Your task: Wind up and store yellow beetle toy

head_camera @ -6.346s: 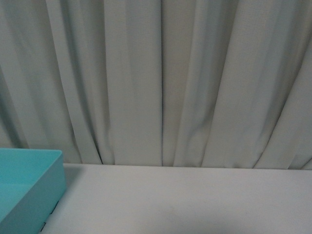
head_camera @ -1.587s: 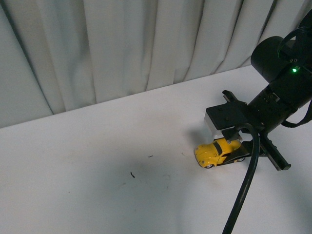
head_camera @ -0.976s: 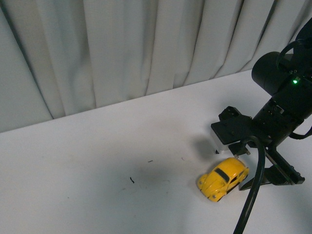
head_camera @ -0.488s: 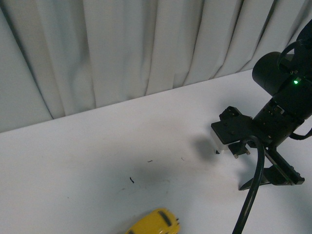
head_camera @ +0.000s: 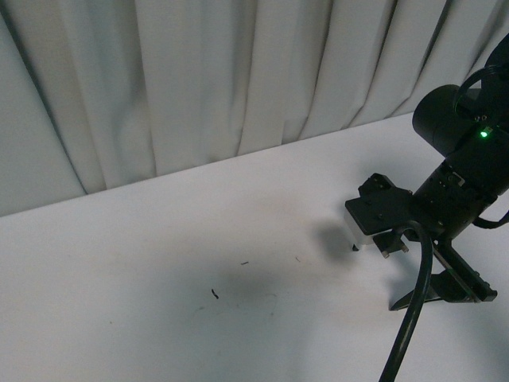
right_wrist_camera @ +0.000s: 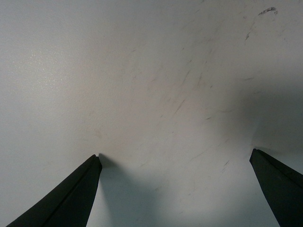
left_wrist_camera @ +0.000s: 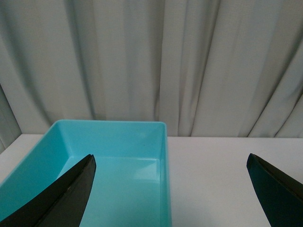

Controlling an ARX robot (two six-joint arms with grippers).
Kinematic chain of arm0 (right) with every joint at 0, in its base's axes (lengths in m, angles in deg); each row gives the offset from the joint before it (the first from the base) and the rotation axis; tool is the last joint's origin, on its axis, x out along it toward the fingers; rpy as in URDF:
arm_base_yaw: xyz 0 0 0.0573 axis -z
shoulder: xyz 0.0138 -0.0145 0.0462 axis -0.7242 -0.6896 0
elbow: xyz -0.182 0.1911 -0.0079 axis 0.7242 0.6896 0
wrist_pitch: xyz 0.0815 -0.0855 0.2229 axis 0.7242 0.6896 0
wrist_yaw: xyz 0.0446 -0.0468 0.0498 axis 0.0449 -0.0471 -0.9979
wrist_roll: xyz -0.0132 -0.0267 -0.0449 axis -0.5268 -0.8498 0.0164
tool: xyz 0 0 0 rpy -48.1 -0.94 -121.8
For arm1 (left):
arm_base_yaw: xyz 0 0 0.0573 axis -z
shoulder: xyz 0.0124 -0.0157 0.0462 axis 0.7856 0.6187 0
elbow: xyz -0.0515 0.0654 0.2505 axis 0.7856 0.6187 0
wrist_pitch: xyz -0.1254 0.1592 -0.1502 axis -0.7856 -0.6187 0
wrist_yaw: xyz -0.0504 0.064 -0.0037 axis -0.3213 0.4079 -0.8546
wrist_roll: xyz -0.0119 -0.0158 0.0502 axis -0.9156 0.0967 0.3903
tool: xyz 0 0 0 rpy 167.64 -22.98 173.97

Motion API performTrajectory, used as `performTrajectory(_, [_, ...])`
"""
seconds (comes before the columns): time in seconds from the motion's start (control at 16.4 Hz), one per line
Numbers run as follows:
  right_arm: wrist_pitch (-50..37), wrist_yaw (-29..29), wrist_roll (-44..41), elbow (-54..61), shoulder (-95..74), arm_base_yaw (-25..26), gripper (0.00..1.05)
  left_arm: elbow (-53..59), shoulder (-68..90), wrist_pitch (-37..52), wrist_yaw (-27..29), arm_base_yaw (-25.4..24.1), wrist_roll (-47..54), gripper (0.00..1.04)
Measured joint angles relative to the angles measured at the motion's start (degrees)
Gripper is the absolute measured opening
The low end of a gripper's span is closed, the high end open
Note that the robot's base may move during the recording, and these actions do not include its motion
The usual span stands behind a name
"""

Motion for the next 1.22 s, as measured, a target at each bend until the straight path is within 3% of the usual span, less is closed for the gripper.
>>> performTrajectory(0.31, [-0.13,-1.27,-0.04,0.46,0.70,-1.40,0.98,0.00,0.00,0.00,0.00,0.00,0.00,0.98])
performTrajectory(0.37, [-0.85,-4.66,-1.07,2.21,4.04,-4.63,0.98,0.00,0.00,0.00,-0.02,0.00,0.00,0.98])
performTrajectory(0.61, [0.33,-11.56,-1.60,1.55,14.53,-6.40,0.98,0.00,0.00,0.00,0.00,0.00,0.00,0.98])
performTrajectory(0.92, [5.64,-16.20,-1.66,-4.72,25.64,-2.93,0.98,0.00,0.00,0.00,0.00,0.00,0.00,0.98])
performTrajectory(0.98, [-22.29,-4.66,11.82,4.61,31.76,-4.44,0.87,0.00,0.00,0.00,-0.04,0.00,0.00,0.98])
performTrajectory(1.1, [-53.42,8.68,45.11,24.15,44.22,-8.22,0.63,0.00,0.00,-0.02,0.02,0.00,0.00,0.98])
performTrajectory(1.16, [-61.31,11.78,60.04,28.57,49.55,-9.25,0.52,0.00,0.00,0.00,0.00,0.00,0.00,0.98])
performTrajectory(1.22, [-62.12,13.86,74.64,30.82,57.20,-10.58,0.40,0.00,0.00,0.00,0.00,0.00,0.00,0.98])
